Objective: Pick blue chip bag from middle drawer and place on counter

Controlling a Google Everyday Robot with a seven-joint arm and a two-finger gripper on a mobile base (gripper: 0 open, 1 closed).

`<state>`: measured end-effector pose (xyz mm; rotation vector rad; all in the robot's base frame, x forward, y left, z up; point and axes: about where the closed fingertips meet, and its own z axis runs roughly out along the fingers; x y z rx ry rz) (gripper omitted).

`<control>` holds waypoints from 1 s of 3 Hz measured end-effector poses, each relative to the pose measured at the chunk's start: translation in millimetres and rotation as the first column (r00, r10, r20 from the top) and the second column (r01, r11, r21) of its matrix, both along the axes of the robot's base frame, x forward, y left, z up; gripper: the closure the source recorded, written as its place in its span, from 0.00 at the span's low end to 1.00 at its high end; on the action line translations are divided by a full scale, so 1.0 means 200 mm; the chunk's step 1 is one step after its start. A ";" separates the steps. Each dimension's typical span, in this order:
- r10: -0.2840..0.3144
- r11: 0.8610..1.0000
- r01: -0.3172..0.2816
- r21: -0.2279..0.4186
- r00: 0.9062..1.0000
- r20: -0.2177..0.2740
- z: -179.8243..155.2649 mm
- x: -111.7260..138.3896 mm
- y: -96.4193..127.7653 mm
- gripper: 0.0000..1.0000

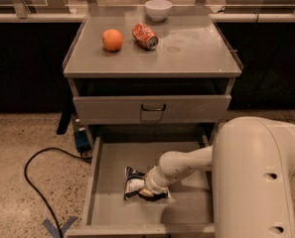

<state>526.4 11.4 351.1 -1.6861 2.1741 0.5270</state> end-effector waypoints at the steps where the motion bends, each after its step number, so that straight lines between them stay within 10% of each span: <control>1: 0.000 1.000 0.000 0.000 1.000 0.000 0.03 0.00 0.00 1.00; 2: -0.022 0.993 0.015 0.116 0.998 0.054 0.39 0.17 0.06 1.00; 3: -0.025 0.955 -0.013 0.296 0.992 0.122 0.89 0.29 0.03 1.00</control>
Offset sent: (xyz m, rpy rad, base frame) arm 0.0499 -0.0891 0.2749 0.5030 -0.0778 -0.0671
